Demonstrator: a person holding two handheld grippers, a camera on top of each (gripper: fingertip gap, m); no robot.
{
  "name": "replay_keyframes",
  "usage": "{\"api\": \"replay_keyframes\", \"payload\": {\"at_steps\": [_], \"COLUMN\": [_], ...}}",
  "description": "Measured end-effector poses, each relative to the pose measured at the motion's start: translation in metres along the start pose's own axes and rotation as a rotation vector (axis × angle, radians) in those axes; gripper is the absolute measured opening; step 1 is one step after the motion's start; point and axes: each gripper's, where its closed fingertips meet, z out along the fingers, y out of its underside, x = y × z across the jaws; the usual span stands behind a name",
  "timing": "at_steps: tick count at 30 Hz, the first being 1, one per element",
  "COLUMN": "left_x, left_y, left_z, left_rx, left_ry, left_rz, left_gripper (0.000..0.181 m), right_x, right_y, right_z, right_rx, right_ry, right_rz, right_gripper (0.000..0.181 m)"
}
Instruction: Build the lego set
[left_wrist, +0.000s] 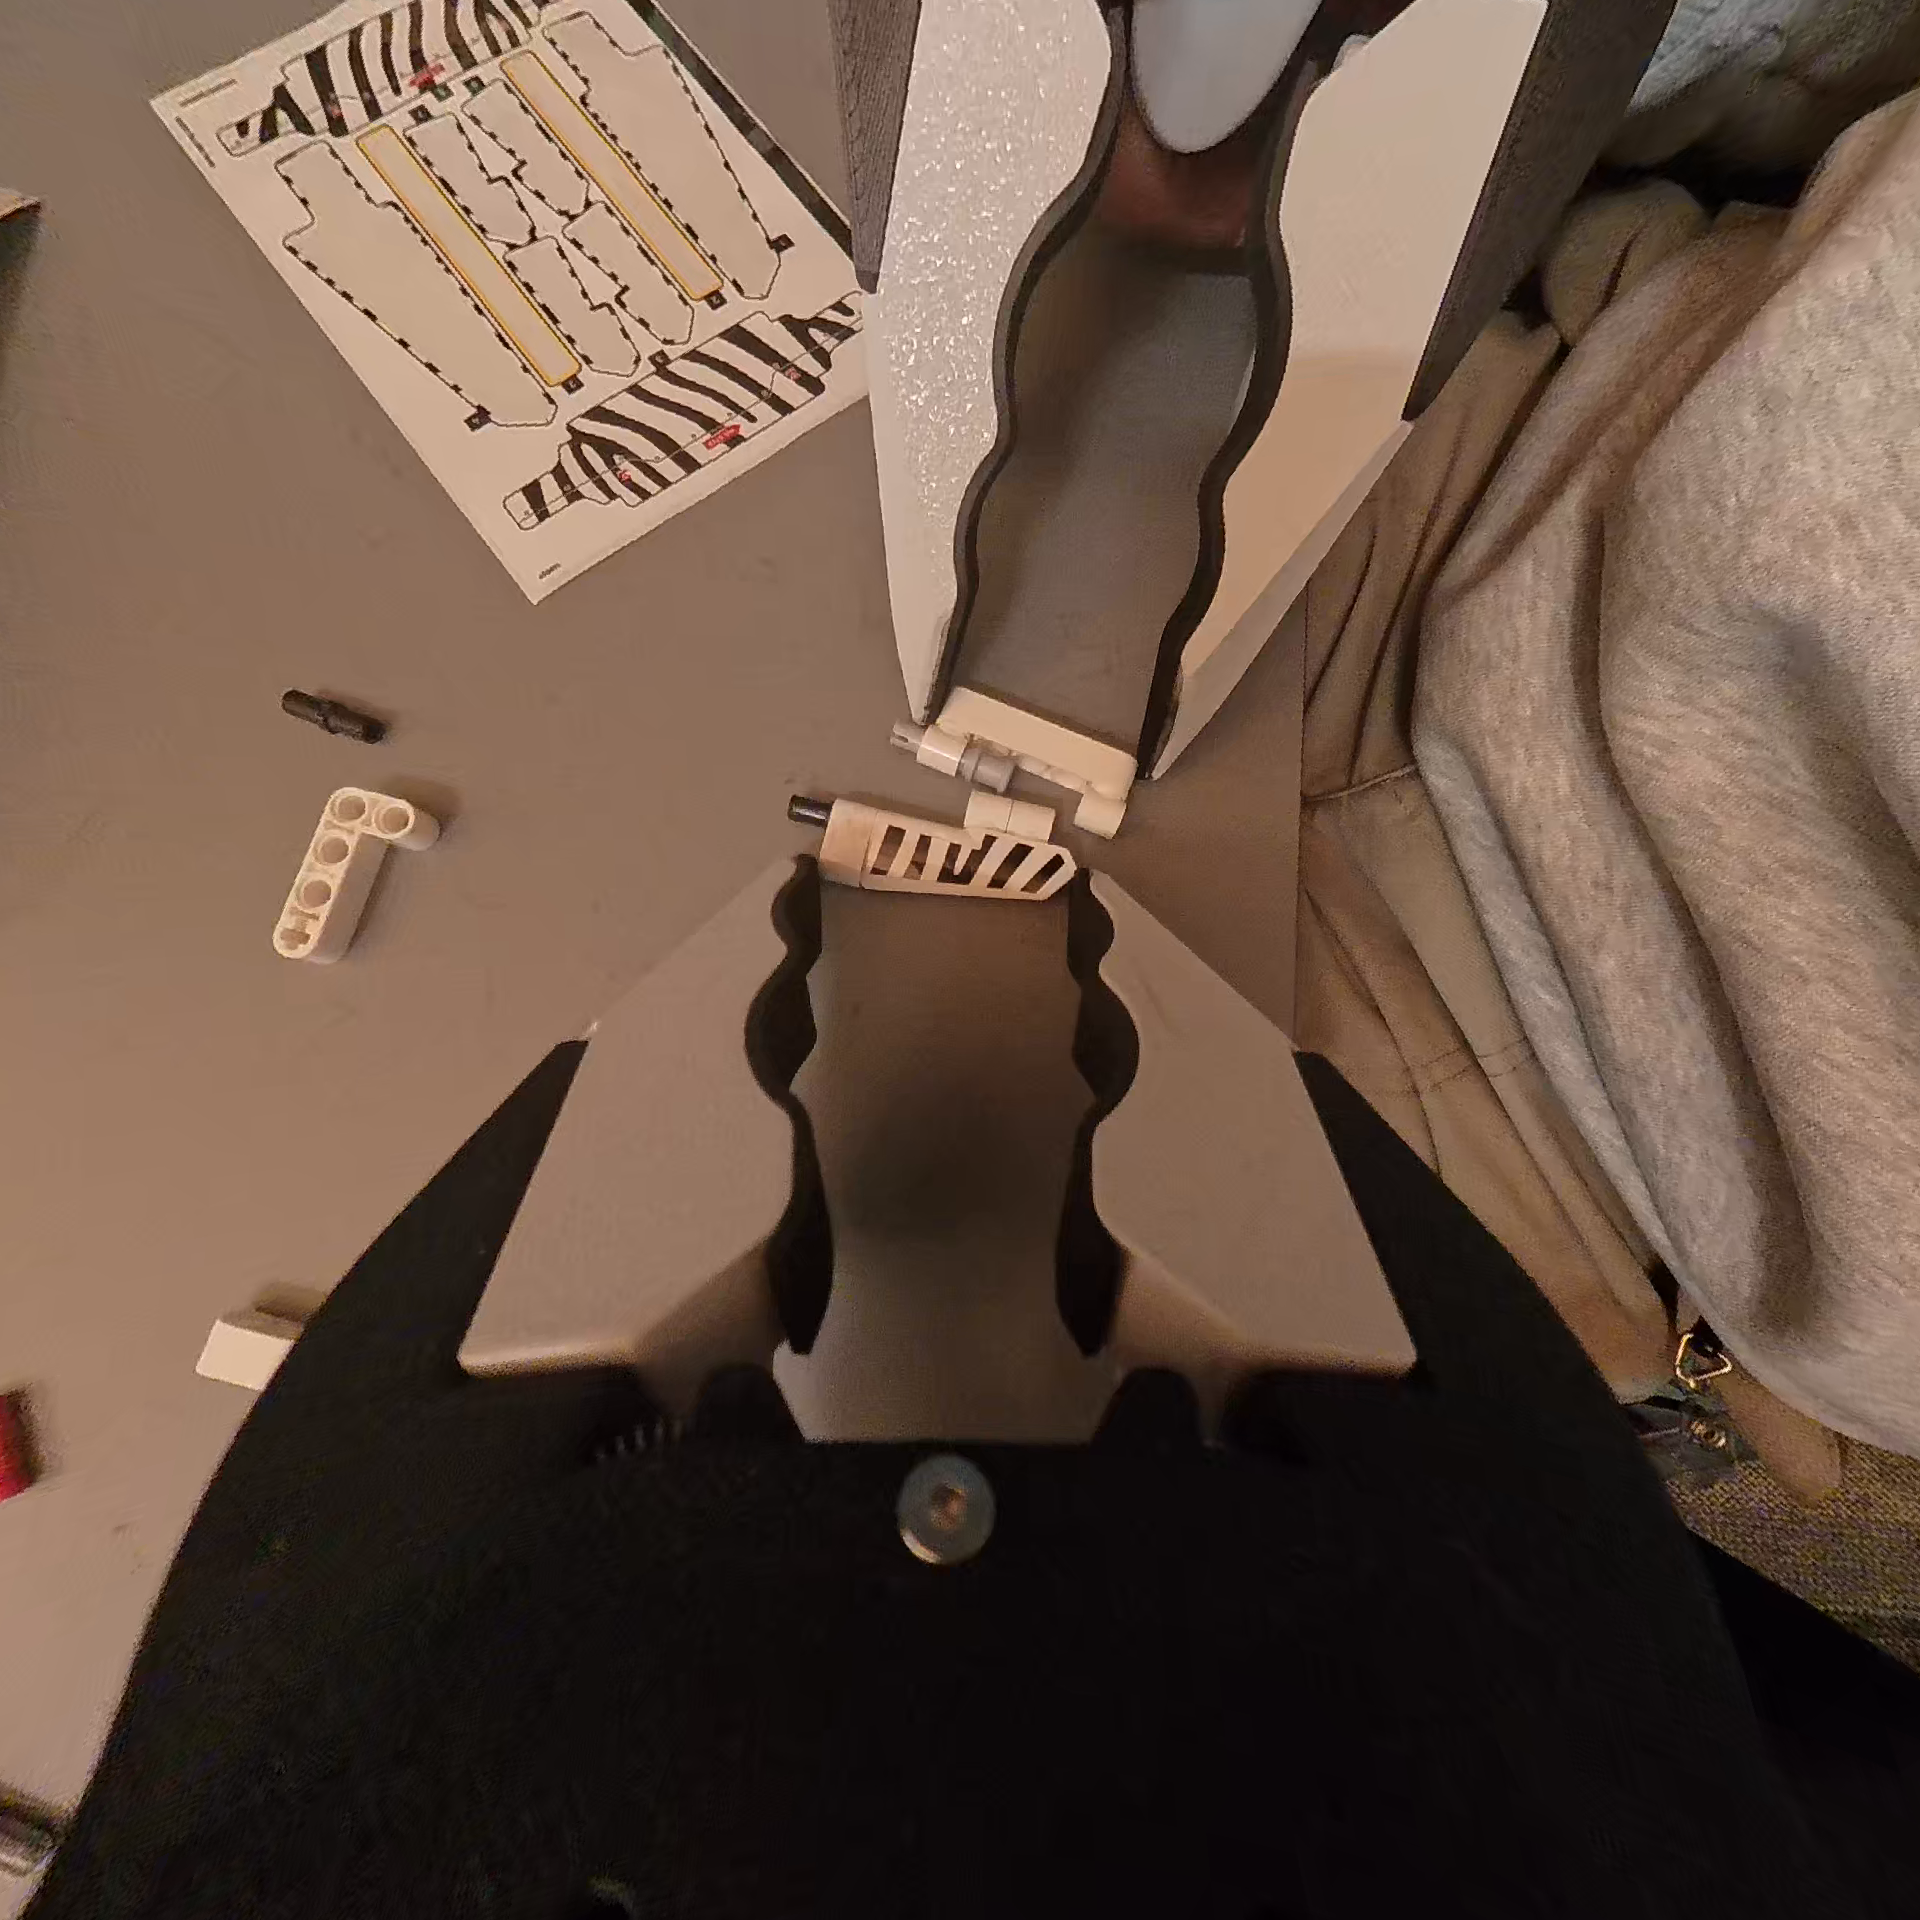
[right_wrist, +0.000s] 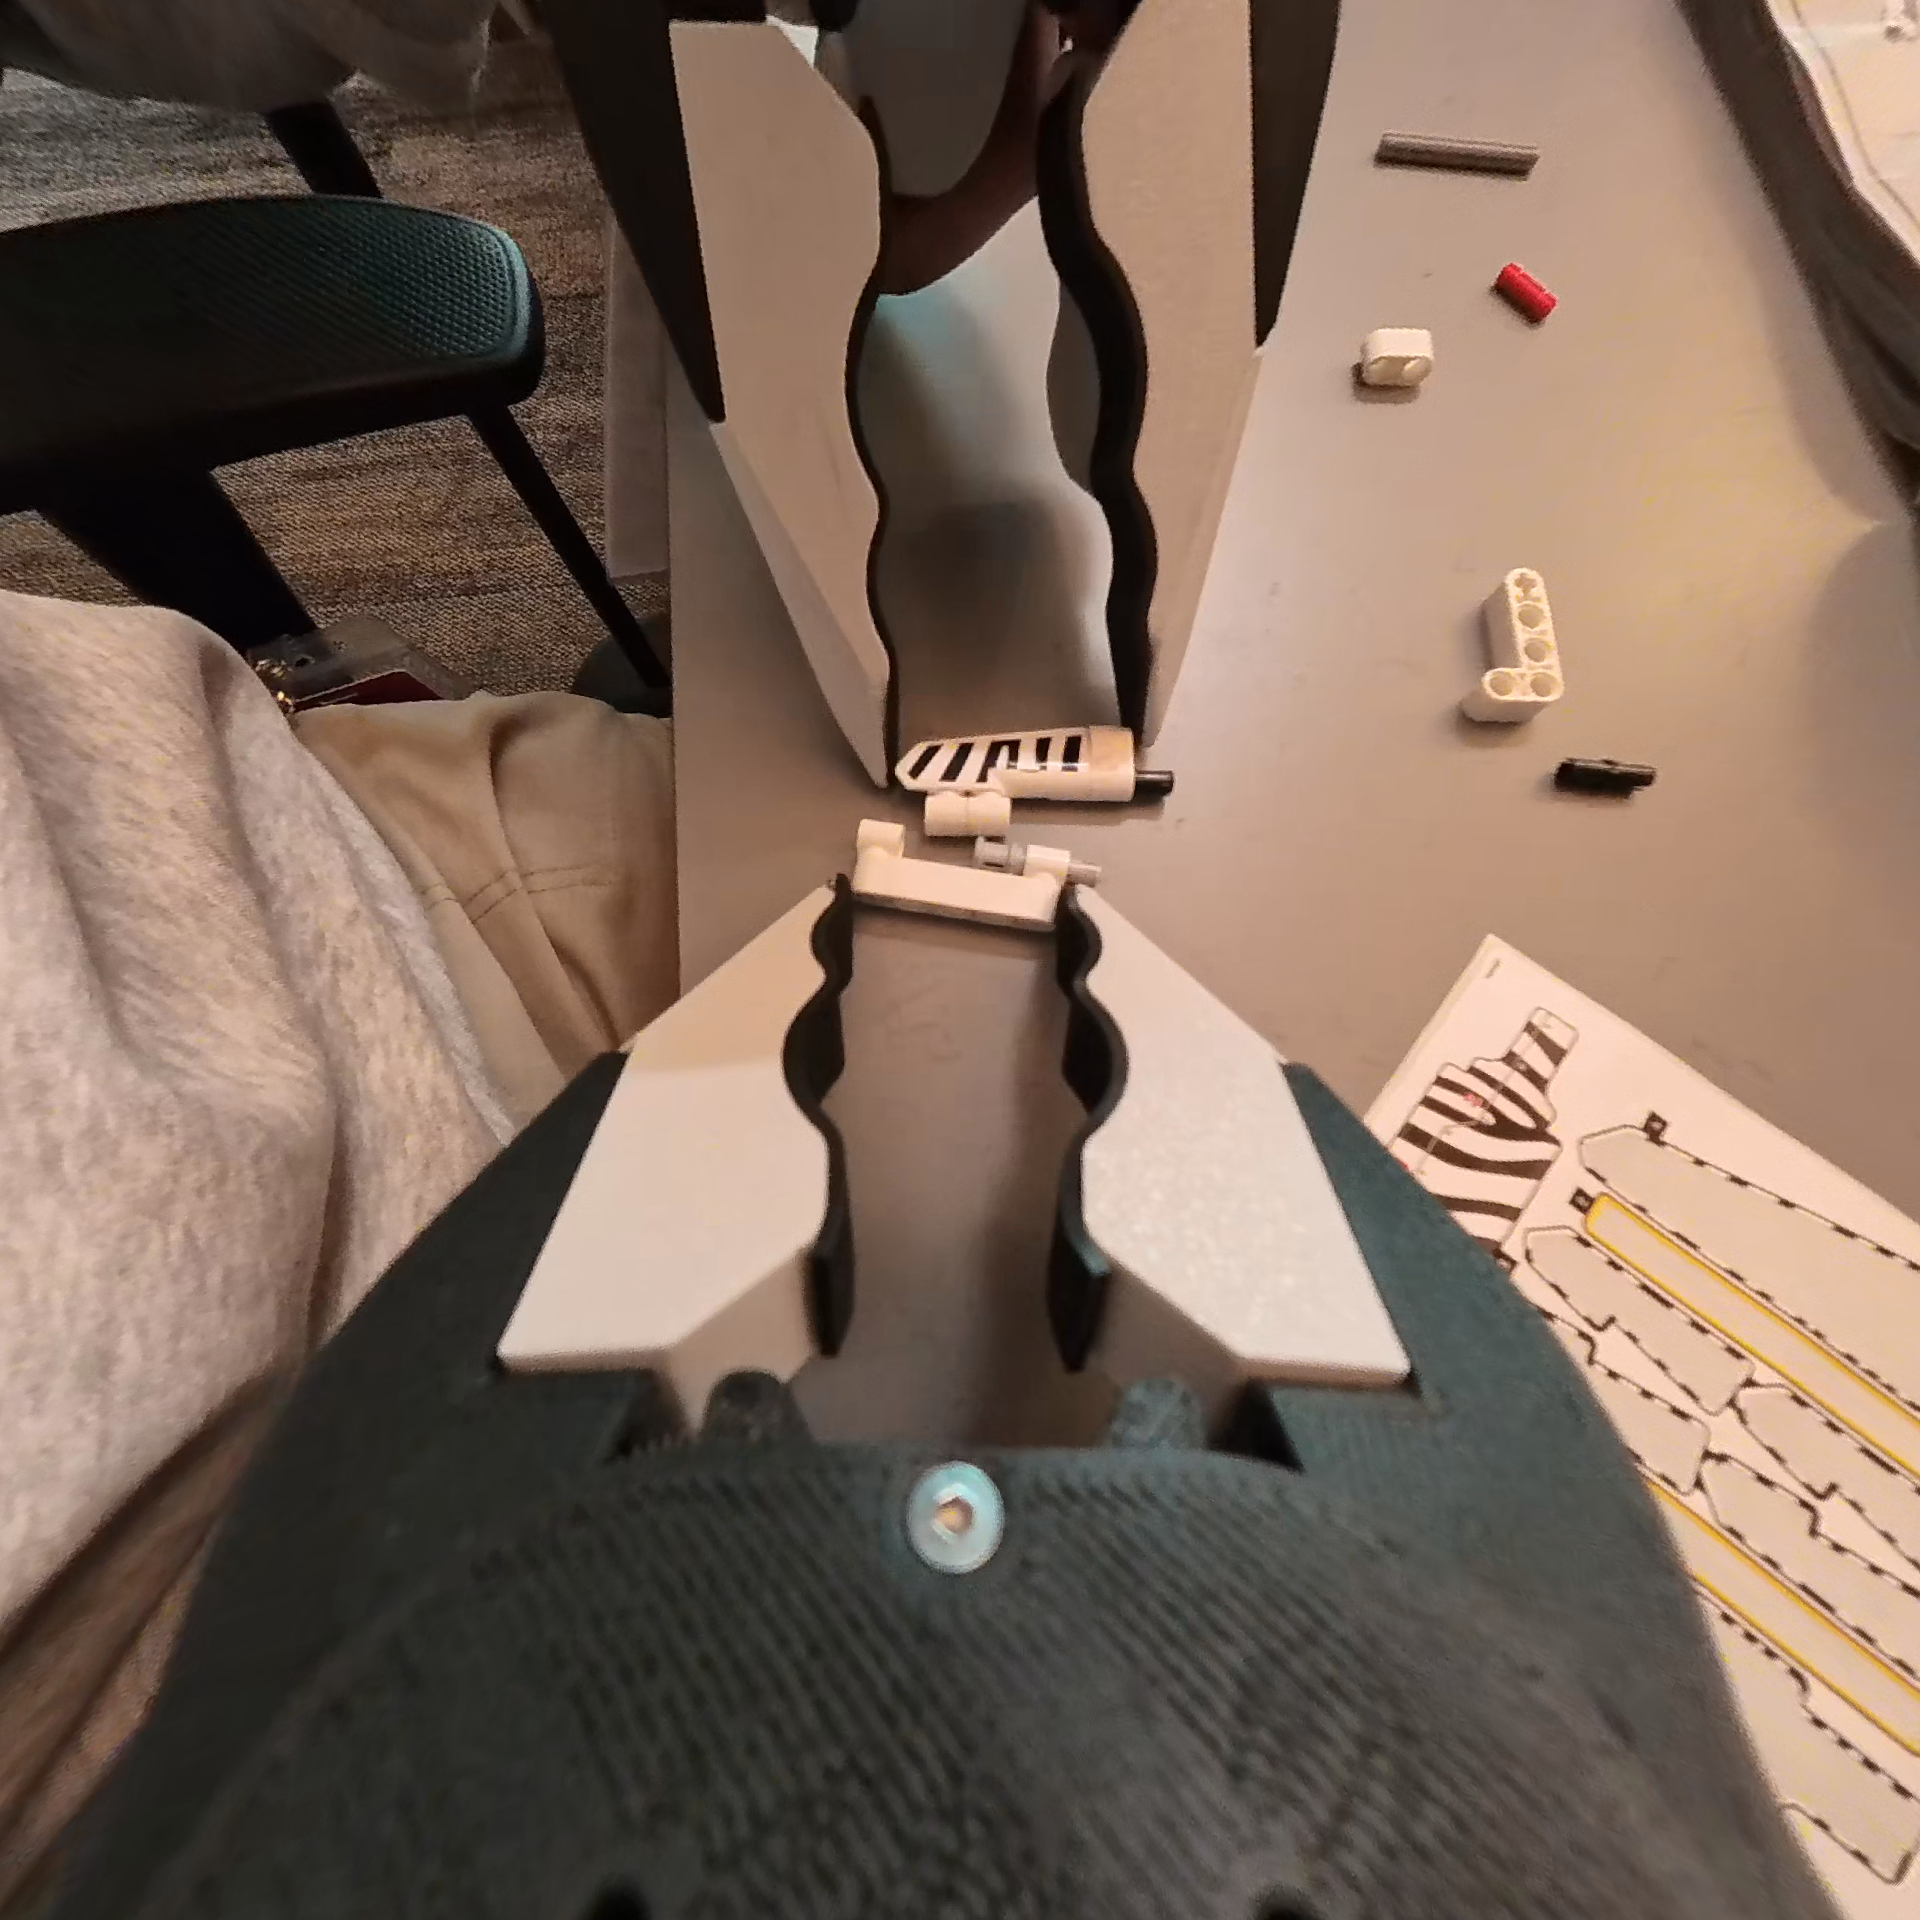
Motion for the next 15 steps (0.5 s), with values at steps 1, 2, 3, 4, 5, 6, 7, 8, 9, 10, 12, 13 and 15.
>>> {"api": "replay_keyframes", "payload": {"at_steps": [1, 2, 3, 4, 5, 6, 7, 8, 9, 10, 12, 13, 15], "left_x": [0.0001, 0.0001, 0.0001, 0.0001, 0.0001, 0.0001, 0.0002, 0.0002, 0.0002, 0.0003, 0.0005, 0.0006, 0.0006], "left_y": [0.0001, 0.0, 0.0, 0.0, -0.0001, 0.0, -0.0001, 0.0, 0.0, 0.0, -0.0002, -0.0002, -0.0002], "left_z": [0.0, 0.0, 0.0, 0.0, 0.0, 0.0, 0.0, 0.0, -0.0001, 0.0, 0.0001, 0.0001, 0.0001], "left_rx": [-0.001, -0.001, -0.002, -0.003, -0.005, -0.006, -0.007, -0.009, -0.01, -0.01, -0.009, -0.009, -0.008], "left_ry": [-0.001, -0.001, -0.002, -0.002, -0.002, -0.002, -0.003, -0.003, -0.004, -0.004, -0.003, -0.003, -0.003], "left_rz": [-0.001, -0.002, -0.002, -0.002, -0.002, -0.002, -0.001, -0.001, 0.0, 0.001, 0.001, 0.001, 0.001], "left_gripper": [0.048, 0.048, 0.048, 0.048, 0.048, 0.048, 0.048, 0.048, 0.048, 0.048, 0.048, 0.048, 0.048], "right_x": [0.0001, 0.0002, 0.0004, 0.001, 0.0016, 0.002, 0.0025, 0.0029, 0.003, 0.0033, 0.0037, 0.0035, 0.0043], "right_y": [0.0001, 0.0001, 0.0001, 0.0002, 0.0002, 0.0005, 0.0009, 0.0012, 0.0017, 0.0022, 0.0029, 0.0029, 0.0028], "right_z": [0.0001, 0.0001, 0.0001, 0.0, -0.0003, -0.0006, -0.0011, -0.0016, -0.0021, -0.0025, -0.0028, -0.0028, -0.0027], "right_rx": [0.0, 0.0, -0.001, -0.001, 0.0, 0.001, 0.001, 0.002, 0.002, 0.001, -0.001, -0.001, -0.001], "right_ry": [0.0, 0.002, 0.004, 0.01, 0.015, 0.021, 0.026, 0.03, 0.033, 0.034, 0.034, 0.031, 0.033], "right_rz": [0.0, -0.001, -0.003, -0.004, -0.004, -0.004, -0.002, 0.001, 0.004, 0.008, 0.017, 0.02, 0.024], "right_gripper": [0.039, 0.039, 0.039, 0.04, 0.041, 0.042, 0.042, 0.043, 0.043, 0.043, 0.042, 0.042, 0.04]}}
